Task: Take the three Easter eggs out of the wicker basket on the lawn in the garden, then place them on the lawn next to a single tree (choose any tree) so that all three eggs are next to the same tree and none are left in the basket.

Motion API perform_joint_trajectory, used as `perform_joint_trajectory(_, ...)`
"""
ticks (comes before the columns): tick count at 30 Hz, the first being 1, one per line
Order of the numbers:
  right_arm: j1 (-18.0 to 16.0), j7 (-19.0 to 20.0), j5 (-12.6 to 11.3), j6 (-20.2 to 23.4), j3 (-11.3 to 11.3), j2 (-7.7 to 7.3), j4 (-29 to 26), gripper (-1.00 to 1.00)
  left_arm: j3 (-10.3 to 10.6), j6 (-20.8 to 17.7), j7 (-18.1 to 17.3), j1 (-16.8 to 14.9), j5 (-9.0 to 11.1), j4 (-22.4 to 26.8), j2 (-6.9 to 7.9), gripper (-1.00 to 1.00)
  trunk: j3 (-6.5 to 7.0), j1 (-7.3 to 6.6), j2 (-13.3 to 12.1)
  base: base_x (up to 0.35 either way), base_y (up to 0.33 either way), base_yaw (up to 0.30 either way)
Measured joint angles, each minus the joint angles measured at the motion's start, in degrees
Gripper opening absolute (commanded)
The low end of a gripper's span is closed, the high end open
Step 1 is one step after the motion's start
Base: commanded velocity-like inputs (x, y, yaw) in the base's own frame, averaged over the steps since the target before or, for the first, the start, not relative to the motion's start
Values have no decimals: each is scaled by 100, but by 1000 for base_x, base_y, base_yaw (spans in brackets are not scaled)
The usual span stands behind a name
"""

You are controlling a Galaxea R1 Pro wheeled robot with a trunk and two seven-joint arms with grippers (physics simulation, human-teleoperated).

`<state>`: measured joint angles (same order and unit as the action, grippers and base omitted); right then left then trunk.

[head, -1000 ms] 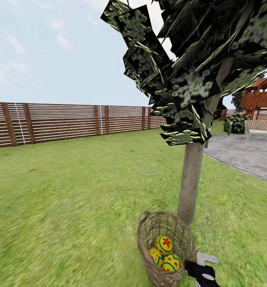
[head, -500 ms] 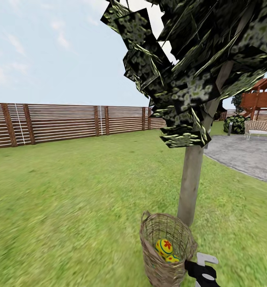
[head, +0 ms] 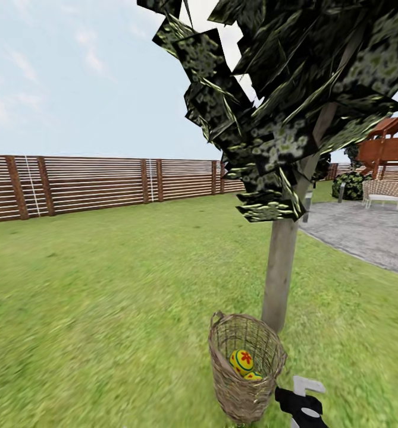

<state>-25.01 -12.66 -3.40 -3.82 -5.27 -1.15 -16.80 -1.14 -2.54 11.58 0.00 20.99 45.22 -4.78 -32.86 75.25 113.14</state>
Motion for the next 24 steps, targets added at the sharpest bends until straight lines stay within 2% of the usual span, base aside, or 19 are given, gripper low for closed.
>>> perform_joint_trajectory(5, 0, 1, 2, 0, 0, 0, -3, 100, 0, 0, 0, 0, 0, -6, 6, 100, 90, -110, -201, -292, 0, 0)
perform_joint_trajectory(7, 0, 3, 1, 0, 0, 0, -3, 100, 0, 0, 0, 0, 0, -7, 7, 100, 90, -113, -202, -121, 0, 0)
perform_joint_trajectory(20, 0, 0, 2, 0, 0, 1, 0, 100, 1, 0, -16, 0, -4, -10, 7, 100, 90, -114, -202, -19, -3, 0)
perform_joint_trajectory(24, 0, 0, 0, -3, -5, 4, -3, 100, 7, 0, -20, 0, -6, -16, 12, 100, 91, -114, -202, -1, -151, 0)
